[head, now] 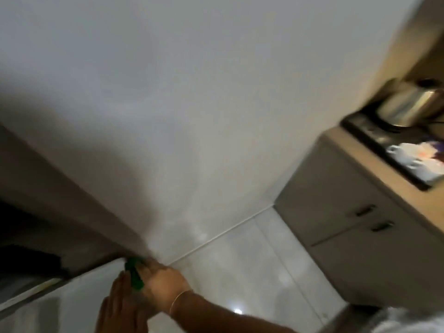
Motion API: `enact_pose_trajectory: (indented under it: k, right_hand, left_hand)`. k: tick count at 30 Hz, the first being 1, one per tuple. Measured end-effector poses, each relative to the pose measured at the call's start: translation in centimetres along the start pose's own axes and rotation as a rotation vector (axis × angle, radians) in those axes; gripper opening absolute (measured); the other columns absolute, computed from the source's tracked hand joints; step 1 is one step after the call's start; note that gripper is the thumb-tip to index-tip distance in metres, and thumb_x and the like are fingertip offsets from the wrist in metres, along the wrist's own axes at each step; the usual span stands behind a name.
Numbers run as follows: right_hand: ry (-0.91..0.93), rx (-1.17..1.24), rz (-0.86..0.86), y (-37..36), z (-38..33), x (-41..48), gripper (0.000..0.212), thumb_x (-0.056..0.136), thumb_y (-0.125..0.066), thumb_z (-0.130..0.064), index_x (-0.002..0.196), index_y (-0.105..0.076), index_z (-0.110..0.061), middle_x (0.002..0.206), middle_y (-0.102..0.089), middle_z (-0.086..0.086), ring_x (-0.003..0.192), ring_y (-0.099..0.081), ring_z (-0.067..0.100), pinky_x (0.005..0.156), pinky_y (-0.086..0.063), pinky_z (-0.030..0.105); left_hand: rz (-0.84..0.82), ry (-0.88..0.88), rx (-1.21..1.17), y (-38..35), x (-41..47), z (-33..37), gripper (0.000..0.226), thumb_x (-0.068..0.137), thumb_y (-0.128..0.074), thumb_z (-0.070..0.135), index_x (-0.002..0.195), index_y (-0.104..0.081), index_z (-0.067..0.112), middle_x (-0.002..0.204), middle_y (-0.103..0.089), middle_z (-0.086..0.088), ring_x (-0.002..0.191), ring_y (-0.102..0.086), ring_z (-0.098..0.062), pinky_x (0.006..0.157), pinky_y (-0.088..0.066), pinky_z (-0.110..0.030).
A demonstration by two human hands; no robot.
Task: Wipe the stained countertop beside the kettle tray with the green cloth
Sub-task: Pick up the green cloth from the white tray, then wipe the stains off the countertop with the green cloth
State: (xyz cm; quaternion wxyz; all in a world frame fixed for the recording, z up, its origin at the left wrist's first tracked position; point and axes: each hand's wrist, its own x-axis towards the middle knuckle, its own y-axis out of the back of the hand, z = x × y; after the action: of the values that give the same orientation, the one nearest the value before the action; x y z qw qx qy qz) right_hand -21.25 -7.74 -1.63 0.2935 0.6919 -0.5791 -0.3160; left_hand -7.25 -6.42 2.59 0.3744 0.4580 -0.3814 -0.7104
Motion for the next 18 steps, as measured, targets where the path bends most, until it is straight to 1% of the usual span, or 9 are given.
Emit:
enact_pose_trajectory:
  k: [1,3,4,5,6,7,10,13,18]
  right_hand:
    - [-0.052,0.032,0.06,2.2,2.0,-1.6,0.06,0.094,-0.059,-0.027,0.148,-0.04,-0.011,0.139,-0.054,0.022,0.109,-0.063,0.043,0.085,-0.057,0.049]
    - [-0.172,0.093,0.158,6.2,5.9,-4.8,0.057,0.098,-0.054,-0.024,0.151,-0.038,-0.01,0.147,-0.049,0.021,0.121,-0.058,0.043,0.095,-0.052,0.051]
    - [-0.255,0.133,0.207,8.3,8.3,-6.8,0.058,0.098,-0.053,-0.021,0.152,-0.037,-0.011,0.151,-0.045,0.019,0.127,-0.053,0.041,0.102,-0.048,0.049]
    - [-0.345,0.177,0.264,10.4,10.6,-9.3,0.06,0.097,-0.053,-0.019,0.154,-0.036,-0.013,0.155,-0.041,0.016,0.133,-0.049,0.038,0.109,-0.043,0.045]
    - [-0.433,0.222,0.331,12.4,12.6,-11.8,0.061,0.096,-0.054,-0.019,0.155,-0.035,-0.015,0.158,-0.038,0.012,0.138,-0.046,0.034,0.114,-0.038,0.038]
    - [-0.52,0.252,0.42,14.4,14.8,-14.8,0.062,0.096,-0.053,-0.02,0.155,-0.035,-0.017,0.16,-0.036,0.009,0.142,-0.043,0.029,0.118,-0.031,0.031]
    - [-0.8,0.291,0.719,19.2,20.8,-24.7,0.06,0.094,-0.053,-0.019,0.152,-0.042,-0.019,0.159,-0.038,0.003,0.145,-0.039,0.021,0.118,-0.017,0.016]
    - [-1.029,0.301,1.05,23.9,26.6,-35.7,0.059,0.09,-0.056,-0.006,0.148,-0.049,-0.015,0.154,-0.045,0.005,0.141,-0.045,0.023,0.118,-0.024,0.021]
    - [-1.359,0.27,1.467,30.4,35.0,-52.6,0.055,0.09,-0.06,-0.001,0.144,-0.053,-0.009,0.141,-0.058,0.017,0.126,-0.058,0.035,0.109,-0.043,0.039]
  left_hand:
    - [-0.112,-0.076,0.03,0.2,1.9,2.0,0.074,0.094,-0.054,0.029,0.15,-0.04,-0.016,0.162,-0.037,-0.034,0.15,-0.043,-0.043,0.121,-0.031,-0.045]
    - [-0.272,-0.136,-0.092,0.1,4.5,7.1,0.074,0.099,-0.05,0.022,0.15,-0.023,-0.025,0.168,-0.018,-0.038,0.157,-0.028,-0.042,0.128,-0.016,-0.033]
    - [-0.232,-0.246,-0.013,-0.6,5.2,10.7,0.079,0.091,-0.047,0.026,0.149,-0.028,-0.024,0.165,-0.025,-0.038,0.151,-0.038,-0.045,0.128,-0.019,-0.04]
    - [-0.154,-0.377,0.089,-1.9,5.6,14.0,0.083,0.081,-0.043,0.03,0.147,-0.04,-0.021,0.158,-0.041,-0.037,0.139,-0.052,-0.047,0.119,-0.033,-0.052]
    - [-0.104,-0.517,0.116,-2.9,5.0,17.4,0.085,0.074,-0.041,0.031,0.144,-0.05,-0.016,0.151,-0.052,-0.035,0.128,-0.059,-0.046,0.104,-0.044,-0.057]
    - [-0.113,-0.64,0.096,-4.0,4.4,20.7,0.084,0.071,-0.041,0.03,0.142,-0.054,-0.011,0.147,-0.058,-0.032,0.125,-0.061,-0.042,0.096,-0.047,-0.055]
    - [-0.092,-0.873,0.099,-6.9,3.2,31.1,0.086,0.068,-0.041,0.031,0.144,-0.056,-0.005,0.148,-0.061,-0.026,0.131,-0.06,-0.033,0.1,-0.045,-0.05]
    - [-0.138,-0.979,0.137,-10.2,1.9,41.1,0.086,0.072,-0.038,0.029,0.151,-0.051,-0.002,0.158,-0.053,-0.019,0.141,-0.056,-0.034,0.111,-0.041,-0.054]
    - [-0.131,-1.099,0.163,-16.2,0.4,53.5,0.087,0.088,-0.049,0.02,0.167,-0.015,0.012,0.176,-0.013,-0.003,0.163,-0.016,-0.026,0.132,-0.015,-0.05]
